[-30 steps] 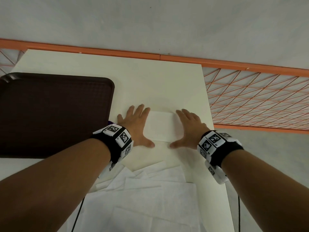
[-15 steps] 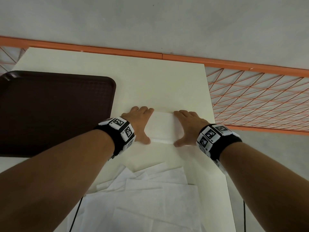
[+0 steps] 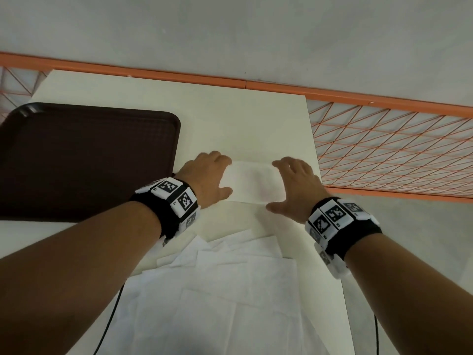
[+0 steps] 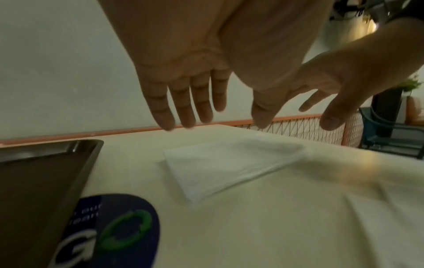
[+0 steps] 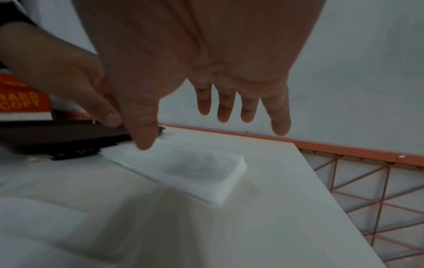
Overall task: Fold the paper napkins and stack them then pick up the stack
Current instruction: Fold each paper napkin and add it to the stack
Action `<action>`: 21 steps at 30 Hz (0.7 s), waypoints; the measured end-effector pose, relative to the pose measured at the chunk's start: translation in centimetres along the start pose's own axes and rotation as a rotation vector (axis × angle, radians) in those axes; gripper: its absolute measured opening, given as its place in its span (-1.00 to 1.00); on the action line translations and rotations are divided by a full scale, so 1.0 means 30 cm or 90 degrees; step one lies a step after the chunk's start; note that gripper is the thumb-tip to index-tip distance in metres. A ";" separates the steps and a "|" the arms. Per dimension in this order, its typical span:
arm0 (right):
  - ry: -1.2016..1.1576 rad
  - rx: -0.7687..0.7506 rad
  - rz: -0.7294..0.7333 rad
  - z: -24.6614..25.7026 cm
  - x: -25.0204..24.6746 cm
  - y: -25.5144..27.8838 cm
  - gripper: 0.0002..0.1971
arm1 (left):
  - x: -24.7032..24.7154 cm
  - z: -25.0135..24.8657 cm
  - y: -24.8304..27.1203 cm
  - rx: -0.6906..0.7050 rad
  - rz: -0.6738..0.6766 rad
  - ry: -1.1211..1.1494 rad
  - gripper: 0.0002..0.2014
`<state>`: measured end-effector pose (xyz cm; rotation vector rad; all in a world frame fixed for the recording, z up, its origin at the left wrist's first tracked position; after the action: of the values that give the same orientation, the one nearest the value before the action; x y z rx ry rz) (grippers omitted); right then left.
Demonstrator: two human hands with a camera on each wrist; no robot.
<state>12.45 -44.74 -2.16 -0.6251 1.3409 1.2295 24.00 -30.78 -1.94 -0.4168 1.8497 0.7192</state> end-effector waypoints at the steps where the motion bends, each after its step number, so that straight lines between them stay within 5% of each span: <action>1: -0.020 -0.009 -0.002 0.020 0.002 0.035 -0.16 | 0.005 -0.003 0.034 -0.003 0.013 0.021 -0.44; 7: -0.099 -0.050 0.136 0.186 0.151 0.289 -0.72 | 0.123 -0.013 0.266 -0.036 0.142 0.033 -0.77; 14: -0.063 -0.057 0.240 0.347 0.358 0.465 -0.36 | 0.196 0.023 0.451 -0.091 0.166 0.072 -0.83; 21: -0.060 -0.009 0.242 0.359 0.396 0.485 -0.56 | 0.267 0.039 0.582 -0.124 0.179 0.125 -0.83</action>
<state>0.91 -27.02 -6.78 -0.3223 1.4121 1.5534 11.51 -16.39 -4.73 -0.3664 2.0544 1.0889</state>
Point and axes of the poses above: each hand's wrist, its own y-axis away from the middle knuckle, its own x-axis out of the palm, z = x × y, the point moved 8 cm from there along -y, towards the middle knuckle, and after that the axes turned 4 degrees about -x, right-handed, at the moved point
